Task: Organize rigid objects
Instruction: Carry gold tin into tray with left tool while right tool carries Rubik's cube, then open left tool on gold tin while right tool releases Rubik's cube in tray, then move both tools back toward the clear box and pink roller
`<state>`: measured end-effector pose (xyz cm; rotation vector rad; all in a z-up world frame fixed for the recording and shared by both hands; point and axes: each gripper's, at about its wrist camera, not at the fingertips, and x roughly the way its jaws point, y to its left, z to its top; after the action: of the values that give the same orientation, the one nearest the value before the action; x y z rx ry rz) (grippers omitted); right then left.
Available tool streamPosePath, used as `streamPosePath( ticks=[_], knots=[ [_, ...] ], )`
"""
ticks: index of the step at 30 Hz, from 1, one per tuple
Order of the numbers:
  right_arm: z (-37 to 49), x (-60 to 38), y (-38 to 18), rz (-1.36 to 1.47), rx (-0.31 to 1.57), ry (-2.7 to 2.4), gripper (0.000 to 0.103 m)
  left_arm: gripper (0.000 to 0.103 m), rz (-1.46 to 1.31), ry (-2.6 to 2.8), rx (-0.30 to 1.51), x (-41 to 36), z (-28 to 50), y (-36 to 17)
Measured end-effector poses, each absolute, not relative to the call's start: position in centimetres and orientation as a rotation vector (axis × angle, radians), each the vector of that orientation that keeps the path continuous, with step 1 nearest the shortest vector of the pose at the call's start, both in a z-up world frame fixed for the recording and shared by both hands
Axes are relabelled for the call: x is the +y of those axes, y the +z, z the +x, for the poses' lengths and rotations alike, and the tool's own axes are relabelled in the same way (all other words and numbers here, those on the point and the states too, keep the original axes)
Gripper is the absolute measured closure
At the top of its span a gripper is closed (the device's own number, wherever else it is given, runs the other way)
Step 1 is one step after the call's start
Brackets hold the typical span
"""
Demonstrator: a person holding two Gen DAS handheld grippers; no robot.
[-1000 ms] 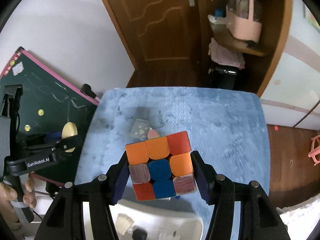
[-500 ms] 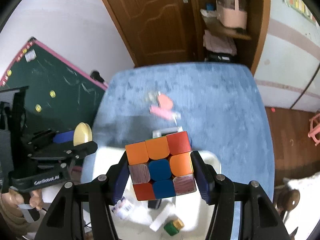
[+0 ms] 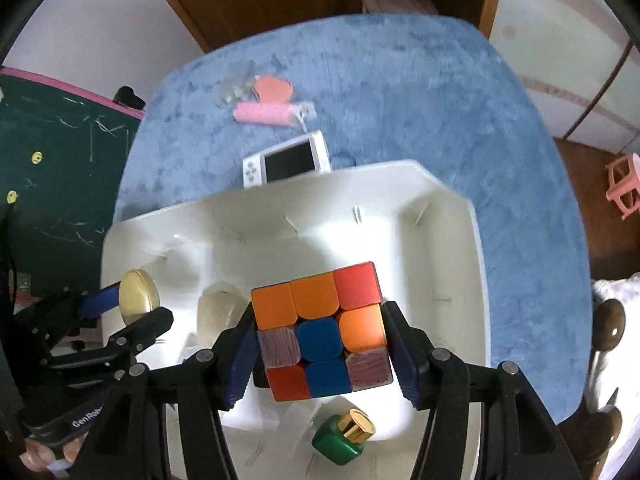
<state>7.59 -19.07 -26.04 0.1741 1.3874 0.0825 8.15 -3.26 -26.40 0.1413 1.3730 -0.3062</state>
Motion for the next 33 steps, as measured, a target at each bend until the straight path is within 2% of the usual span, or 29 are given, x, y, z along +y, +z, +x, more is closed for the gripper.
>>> streamPosePath(
  ticks=[14,16,21,33],
  knots=[
    [9.1,-17.5,-27.5,0.146,1.441,0.137,0.04,0.044,0.16,-0.274,1.388,-2.9,8.3,-28.5],
    [9.2,-17.5,-27.2,0.169,1.436,0.155,0.038,0.042,0.165,-0.281,1.395,-3.0,8.2,-28.6],
    [9.1,-17.2,-25.9,0.164,1.412,0.18,0.037,0.028,0.161,-0.276,1.386,-3.0,8.0,-28.0],
    [8.4,-17.5,-22.5,0.171,1.364,0.219,0.037,0.027,0.159,-0.309,1.316,-3.0,7.3,-23.6]
  ],
)
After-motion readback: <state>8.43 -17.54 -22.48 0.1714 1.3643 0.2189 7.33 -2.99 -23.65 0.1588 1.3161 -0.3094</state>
